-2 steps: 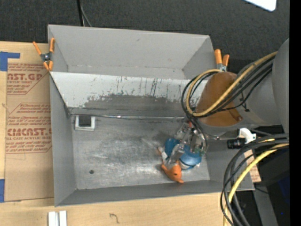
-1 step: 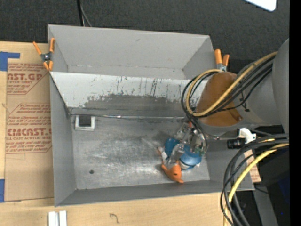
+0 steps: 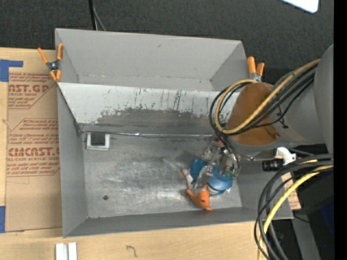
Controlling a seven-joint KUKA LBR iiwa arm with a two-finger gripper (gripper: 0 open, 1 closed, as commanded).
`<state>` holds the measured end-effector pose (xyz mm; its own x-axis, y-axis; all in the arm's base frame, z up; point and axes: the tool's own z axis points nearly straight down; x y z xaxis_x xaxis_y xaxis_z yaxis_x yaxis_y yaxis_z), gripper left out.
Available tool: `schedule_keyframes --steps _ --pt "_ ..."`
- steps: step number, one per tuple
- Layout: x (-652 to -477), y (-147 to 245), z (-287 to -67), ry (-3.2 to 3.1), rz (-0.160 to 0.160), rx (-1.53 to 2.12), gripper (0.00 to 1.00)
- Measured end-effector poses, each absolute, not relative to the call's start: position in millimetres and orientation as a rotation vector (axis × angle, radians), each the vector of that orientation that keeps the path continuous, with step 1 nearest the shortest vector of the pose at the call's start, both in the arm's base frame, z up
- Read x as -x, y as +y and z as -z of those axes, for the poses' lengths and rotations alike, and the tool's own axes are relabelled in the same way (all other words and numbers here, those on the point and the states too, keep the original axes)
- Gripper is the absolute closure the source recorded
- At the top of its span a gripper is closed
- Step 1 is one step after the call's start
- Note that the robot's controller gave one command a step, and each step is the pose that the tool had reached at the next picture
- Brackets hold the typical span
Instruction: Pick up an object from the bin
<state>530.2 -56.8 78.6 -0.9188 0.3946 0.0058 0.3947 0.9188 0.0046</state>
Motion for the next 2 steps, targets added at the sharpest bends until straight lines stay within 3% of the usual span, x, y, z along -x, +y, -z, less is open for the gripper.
schedule_keyframes --steps 2 --pt "-527.6 -58 -98 -3.071 -0.001 0.634 1.00"
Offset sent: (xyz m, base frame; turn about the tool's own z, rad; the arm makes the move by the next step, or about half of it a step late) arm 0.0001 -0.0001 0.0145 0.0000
